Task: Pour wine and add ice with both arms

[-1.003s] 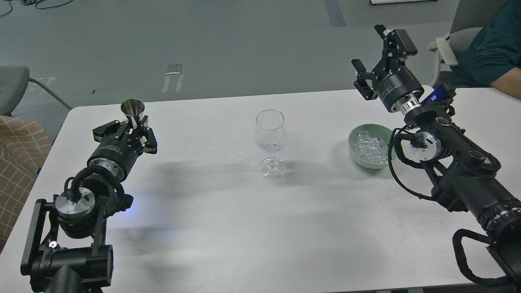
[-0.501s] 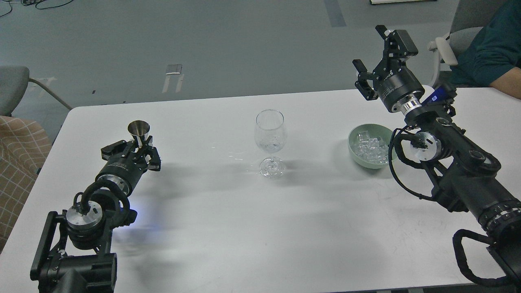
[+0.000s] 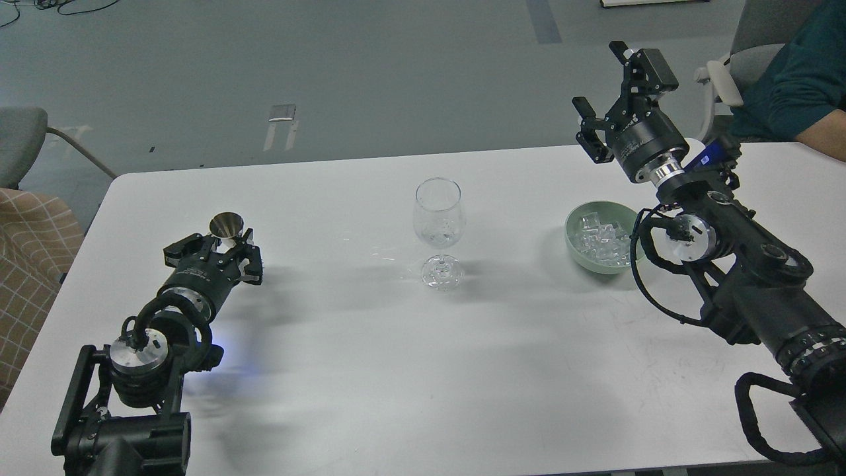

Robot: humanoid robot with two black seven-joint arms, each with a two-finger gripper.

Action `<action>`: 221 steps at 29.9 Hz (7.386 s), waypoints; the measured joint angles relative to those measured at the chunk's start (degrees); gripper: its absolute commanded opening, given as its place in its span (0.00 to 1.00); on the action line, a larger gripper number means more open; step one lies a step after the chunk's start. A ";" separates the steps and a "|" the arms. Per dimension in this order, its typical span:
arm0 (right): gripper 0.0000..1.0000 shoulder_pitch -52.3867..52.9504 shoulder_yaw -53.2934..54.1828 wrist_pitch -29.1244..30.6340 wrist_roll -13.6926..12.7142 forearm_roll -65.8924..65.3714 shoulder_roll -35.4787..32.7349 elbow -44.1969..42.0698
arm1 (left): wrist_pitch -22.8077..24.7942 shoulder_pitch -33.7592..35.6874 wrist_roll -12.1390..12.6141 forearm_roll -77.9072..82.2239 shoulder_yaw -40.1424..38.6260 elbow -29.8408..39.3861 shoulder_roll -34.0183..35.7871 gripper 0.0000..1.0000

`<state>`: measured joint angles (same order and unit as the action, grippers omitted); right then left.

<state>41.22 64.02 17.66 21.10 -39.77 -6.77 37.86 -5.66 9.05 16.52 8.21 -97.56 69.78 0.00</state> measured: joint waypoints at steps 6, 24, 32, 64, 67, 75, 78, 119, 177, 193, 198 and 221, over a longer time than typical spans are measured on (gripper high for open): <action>1.00 -0.10 -0.03 0.00 0.00 0.01 0.00 0.00 | -0.05 0.00 0.00 0.26 0.24 0.00 0.00 0.40; 1.00 -0.26 -0.04 0.00 0.00 0.00 0.00 0.02 | -0.05 0.00 0.12 0.50 0.52 0.08 0.00 0.52; 1.00 -0.26 0.04 0.00 0.00 -0.05 -0.07 0.02 | -0.05 0.18 0.16 0.50 0.61 0.10 0.00 0.61; 1.00 -0.18 0.05 0.01 0.00 -0.05 -0.04 -0.07 | 0.14 -1.51 0.77 -0.17 -0.98 0.73 0.00 0.98; 1.00 -0.17 0.05 0.01 0.00 -0.05 -0.07 -0.07 | 0.21 -2.76 0.99 -0.25 -1.10 1.88 0.00 0.98; 1.00 -0.18 0.05 0.01 0.03 -0.05 -0.13 -0.07 | 0.22 -6.32 1.41 -0.92 -1.11 5.09 0.00 0.98; 1.00 -0.18 0.06 0.01 0.07 -0.04 -0.22 -0.07 | 0.38 -7.69 1.61 -1.00 -1.54 6.05 0.00 0.98; 1.00 -3.70 -24.70 -14.29 0.23 -43.90 -32.43 27.87 | 19.77 8.75 -6.45 25.66 -1.38 4.75 26.02 0.98; 0.71 -3.00 -36.43 -16.69 -0.28 -68.86 -22.68 11.71 | 20.08 8.44 -6.68 25.89 -0.36 5.74 21.92 0.98; 0.66 -3.08 -36.43 -16.64 -0.41 -68.86 -22.78 10.12 | 20.08 8.45 -6.68 25.90 -0.36 5.97 21.88 0.98; 0.59 -3.05 -36.43 -16.64 -0.44 -68.86 -22.78 9.38 | 20.08 8.44 -6.68 25.89 -0.35 5.98 21.81 0.98; 0.36 -2.71 -36.35 -16.69 -0.06 -68.77 -22.59 9.84 | 20.08 8.36 -6.68 25.90 -0.35 6.50 21.28 0.98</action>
<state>38.50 27.68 0.97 21.03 -108.54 -29.36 47.71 14.42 17.40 9.84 34.10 -97.91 76.29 21.28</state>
